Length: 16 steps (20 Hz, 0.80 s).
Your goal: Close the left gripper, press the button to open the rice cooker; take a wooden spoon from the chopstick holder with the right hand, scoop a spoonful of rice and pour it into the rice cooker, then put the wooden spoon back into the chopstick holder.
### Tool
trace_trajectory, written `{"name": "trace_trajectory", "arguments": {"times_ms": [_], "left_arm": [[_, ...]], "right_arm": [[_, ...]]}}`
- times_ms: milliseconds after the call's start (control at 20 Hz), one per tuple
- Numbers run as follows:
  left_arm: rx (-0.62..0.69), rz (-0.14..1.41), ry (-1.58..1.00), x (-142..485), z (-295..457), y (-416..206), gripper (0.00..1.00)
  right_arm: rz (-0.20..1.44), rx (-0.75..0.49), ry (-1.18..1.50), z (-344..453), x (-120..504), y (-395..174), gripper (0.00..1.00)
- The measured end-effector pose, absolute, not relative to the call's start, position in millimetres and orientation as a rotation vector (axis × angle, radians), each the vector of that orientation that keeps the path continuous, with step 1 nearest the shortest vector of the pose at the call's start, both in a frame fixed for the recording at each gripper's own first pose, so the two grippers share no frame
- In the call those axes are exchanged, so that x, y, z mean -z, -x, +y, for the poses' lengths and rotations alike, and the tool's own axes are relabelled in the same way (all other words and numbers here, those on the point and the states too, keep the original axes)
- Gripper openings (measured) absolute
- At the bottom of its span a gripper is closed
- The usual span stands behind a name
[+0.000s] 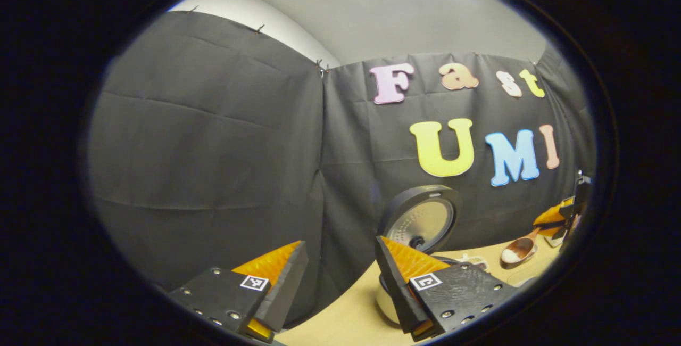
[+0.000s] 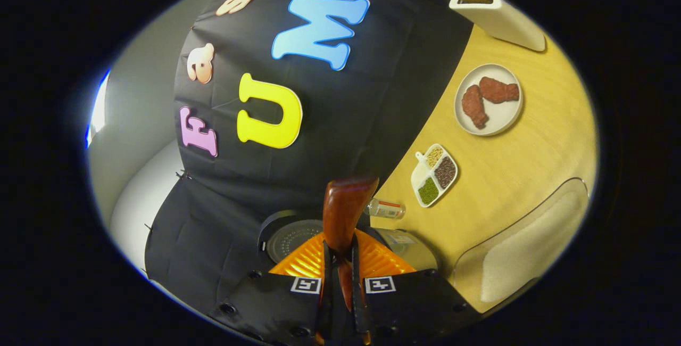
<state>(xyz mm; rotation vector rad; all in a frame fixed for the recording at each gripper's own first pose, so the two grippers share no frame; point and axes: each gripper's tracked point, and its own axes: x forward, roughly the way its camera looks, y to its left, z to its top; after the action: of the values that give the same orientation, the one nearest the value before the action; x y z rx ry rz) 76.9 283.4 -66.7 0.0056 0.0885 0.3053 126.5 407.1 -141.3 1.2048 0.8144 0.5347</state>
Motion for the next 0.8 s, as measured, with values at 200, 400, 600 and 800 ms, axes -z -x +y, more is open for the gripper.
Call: {"name": "trace_trajectory", "arguments": {"times_ms": [200,400,600,800], "left_arm": [[-0.345,0.108,-0.006,76.2,306.6,-66.9,0.81],[-0.388,0.128,-0.010,84.5,326.8,-55.2,0.80],[-0.427,0.145,-0.010,88.6,341.2,-41.4,0.80],[-0.457,0.164,-0.017,94.5,346.6,-35.5,0.80]], "right_arm": [[0.835,-0.597,-1.191,458.3,137.7,-128.4,0.16],[0.867,-0.639,-1.176,502.7,147.0,-128.3,0.16],[0.870,-0.660,-1.096,538.8,162.7,-130.0,0.16],[0.873,-0.685,-0.979,564.1,180.4,-126.1,0.16]]}}
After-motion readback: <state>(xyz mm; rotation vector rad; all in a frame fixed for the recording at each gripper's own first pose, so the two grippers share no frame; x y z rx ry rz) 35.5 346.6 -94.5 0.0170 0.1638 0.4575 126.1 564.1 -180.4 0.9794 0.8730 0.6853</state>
